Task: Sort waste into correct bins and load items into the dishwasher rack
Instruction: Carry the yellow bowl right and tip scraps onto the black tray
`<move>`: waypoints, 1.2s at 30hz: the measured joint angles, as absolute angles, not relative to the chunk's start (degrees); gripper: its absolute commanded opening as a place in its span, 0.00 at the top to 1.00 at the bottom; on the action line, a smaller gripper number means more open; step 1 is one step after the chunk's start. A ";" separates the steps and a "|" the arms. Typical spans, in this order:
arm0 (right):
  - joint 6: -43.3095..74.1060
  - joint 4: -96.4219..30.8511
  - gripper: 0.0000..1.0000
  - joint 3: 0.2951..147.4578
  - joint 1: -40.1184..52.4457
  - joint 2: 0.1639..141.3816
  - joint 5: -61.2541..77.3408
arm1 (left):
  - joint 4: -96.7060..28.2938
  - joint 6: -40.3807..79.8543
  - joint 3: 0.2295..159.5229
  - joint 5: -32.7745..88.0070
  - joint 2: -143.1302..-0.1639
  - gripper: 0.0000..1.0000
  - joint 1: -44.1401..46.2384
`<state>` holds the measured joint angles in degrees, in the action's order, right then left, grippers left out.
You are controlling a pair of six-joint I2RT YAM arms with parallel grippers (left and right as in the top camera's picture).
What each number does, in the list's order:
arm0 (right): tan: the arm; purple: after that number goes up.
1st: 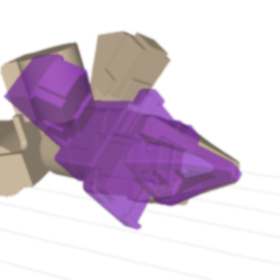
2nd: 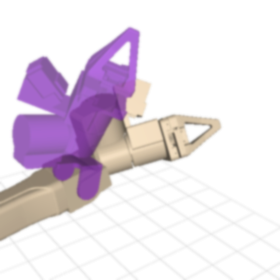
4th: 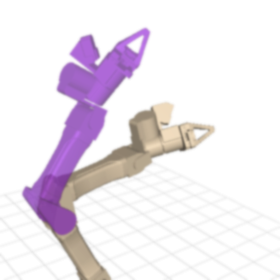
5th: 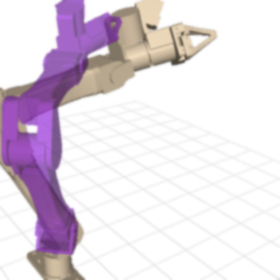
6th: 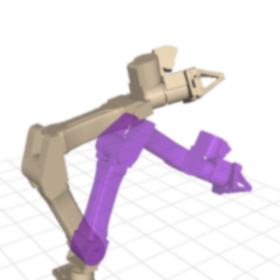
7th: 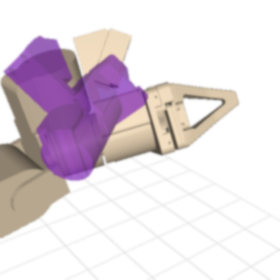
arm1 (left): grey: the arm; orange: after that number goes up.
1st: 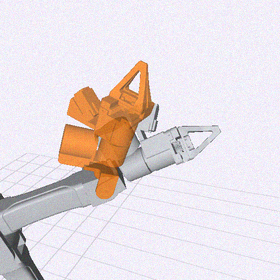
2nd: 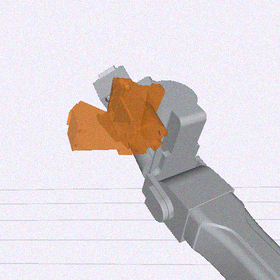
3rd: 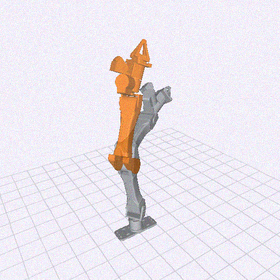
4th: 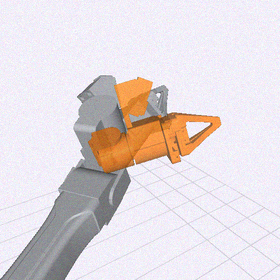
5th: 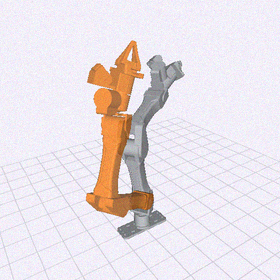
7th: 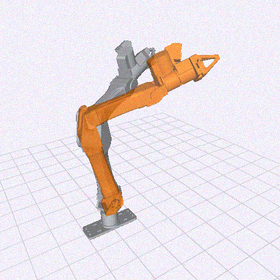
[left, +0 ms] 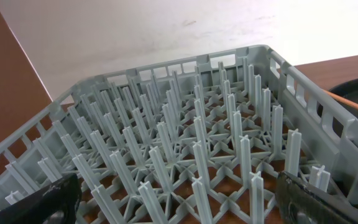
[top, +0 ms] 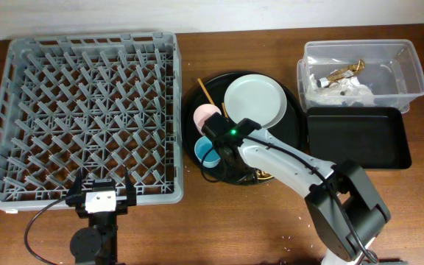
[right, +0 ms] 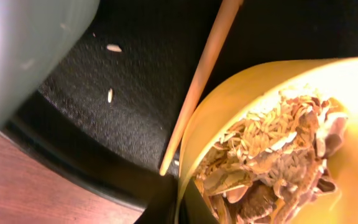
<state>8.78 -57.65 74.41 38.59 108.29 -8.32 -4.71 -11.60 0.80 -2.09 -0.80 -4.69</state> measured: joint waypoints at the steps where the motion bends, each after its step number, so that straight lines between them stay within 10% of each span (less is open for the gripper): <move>1: 8.78 -58.63 0.96 75.20 38.59 108.29 -8.32 | -4.71 -11.62 0.80 -2.09 -0.80 0.01 -4.69; 10: 8.82 -67.42 0.96 88.44 33.28 104.25 -7.73 | -4.71 -11.60 0.80 -2.09 -0.80 0.01 -4.69; 36: -13.82 -61.95 0.96 91.26 -32.16 100.25 49.23 | -4.71 -11.60 0.80 -2.09 -0.80 0.01 -4.69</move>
<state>-13.82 -61.95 91.26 -32.16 100.25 49.23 -4.71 -11.60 0.80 -2.09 -0.80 -4.69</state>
